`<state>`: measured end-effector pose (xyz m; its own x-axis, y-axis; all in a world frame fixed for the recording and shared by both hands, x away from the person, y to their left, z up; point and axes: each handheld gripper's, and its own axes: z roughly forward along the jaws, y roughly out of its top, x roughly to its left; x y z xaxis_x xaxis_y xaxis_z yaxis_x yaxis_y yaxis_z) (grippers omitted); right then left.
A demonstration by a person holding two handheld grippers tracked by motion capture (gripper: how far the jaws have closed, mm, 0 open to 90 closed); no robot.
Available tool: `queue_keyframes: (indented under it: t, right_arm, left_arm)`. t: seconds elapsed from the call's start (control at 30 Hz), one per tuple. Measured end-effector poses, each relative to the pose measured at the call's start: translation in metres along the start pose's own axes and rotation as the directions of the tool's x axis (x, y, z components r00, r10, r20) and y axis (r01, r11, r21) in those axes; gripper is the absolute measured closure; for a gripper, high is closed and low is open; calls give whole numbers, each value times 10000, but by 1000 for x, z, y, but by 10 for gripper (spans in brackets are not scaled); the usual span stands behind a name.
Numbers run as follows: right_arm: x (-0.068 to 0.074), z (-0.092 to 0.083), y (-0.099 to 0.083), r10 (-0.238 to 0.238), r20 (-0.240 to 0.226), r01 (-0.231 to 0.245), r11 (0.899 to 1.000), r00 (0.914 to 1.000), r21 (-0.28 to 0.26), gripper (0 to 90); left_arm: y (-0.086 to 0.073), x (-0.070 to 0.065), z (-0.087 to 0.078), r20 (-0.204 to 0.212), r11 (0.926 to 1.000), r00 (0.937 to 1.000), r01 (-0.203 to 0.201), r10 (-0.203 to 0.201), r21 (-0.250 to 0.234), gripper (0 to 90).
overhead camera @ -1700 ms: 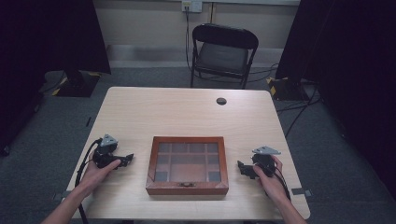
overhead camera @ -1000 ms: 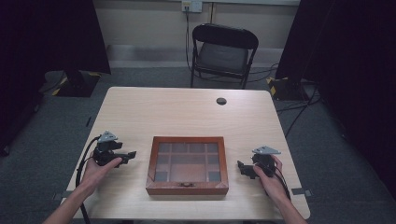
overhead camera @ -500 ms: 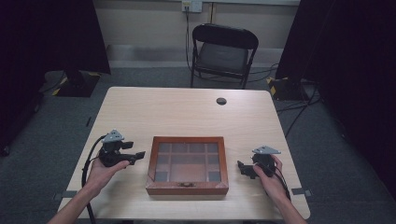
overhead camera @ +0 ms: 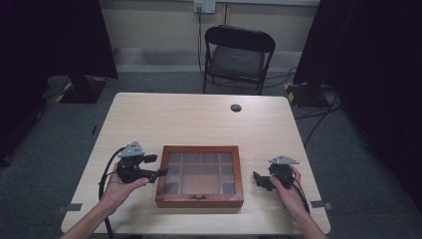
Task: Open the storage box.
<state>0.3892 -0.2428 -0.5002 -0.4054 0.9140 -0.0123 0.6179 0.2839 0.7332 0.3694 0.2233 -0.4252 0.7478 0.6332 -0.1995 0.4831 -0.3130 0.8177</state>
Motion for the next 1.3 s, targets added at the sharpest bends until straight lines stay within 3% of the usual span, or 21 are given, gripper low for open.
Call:
queue_keyframes:
  t: [0.1, 0.2, 0.23, 0.43, 0.53, 0.67, 0.9, 0.97, 1.03, 1.13, 1.2, 1.27, 1.3]
  right_arm:
    - [0, 0, 0, -12, 0, 12, 10000, 10000, 3, 124]
    - [0, 0, 0, 8, -5, -8, 10000, 10000, 18, 123]
    - [0, 0, 0, -15, -1, 15, 10000, 10000, 3, 124]
    - [0, 0, 0, 1, -6, -1, 10000, 10000, 17, 123]
    - [0, 0, 0, -30, -6, 30, 10000, 10000, -2, 123]
    - [0, 0, 0, -13, -13, 13, 10000, 10000, 13, 124]
    - [0, 0, 0, -18, -27, 18, 10000, 10000, 13, 123]
    - [0, 0, 0, -21, -37, 21, 10000, 10000, 15, 123]
    - [0, 0, 0, -16, -65, 16, 10000, 10000, 23, 123]
    - [0, 0, 0, -7, -66, 8, 10000, 10000, 26, 123]
    - [0, 0, 0, -21, -69, 21, 10000, 10000, 22, 123]
    - [-1, 0, 0, -32, -70, 32, 10000, 10000, 13, 123]
    - [-1, 0, 0, -27, -68, 27, 10000, 10000, 15, 123]
  left_arm:
    - [4, -7, 1, 168, 9997, 9996, -239, 239, -13, 290]
    - [7, -13, 3, 807, 9997, 9965, -205, 196, 110, 327]
    - [7, -15, 5, 841, 9997, 9963, -206, 192, 165, 330]
    - [11, -22, 14, 1705, 9980, 9849, -379, 288, 504, 328]
    - [11, -30, 17, 1789, 9974, 9831, -482, 379, 536, 372]
    - [14, -40, 19, 2146, 9969, 9751, -662, 556, 426, 436]
    - [18, -58, 34, 2662, 9908, 9598, -1127, 892, 746, 485]
    - [19, -62, 38, 2654, 9885, 9593, -1233, 961, 875, 532]
    - [18, -65, 41, 2925, 9878, 9515, -1267, 952, 906, 546]
    - [16, -69, 44, 2750, 9870, 9571, -1233, 909, 1028, 574]
    - [14, -69, 46, 2946, 9877, 9530, -1086, 712, 1125, 573]
    - [12, -70, 47, 2910, 9883, 9542, -1056, 695, 1101, 602]
    - [12, -70, 48, 3027, 9874, 9506, -1085, 691, 1153, 611]
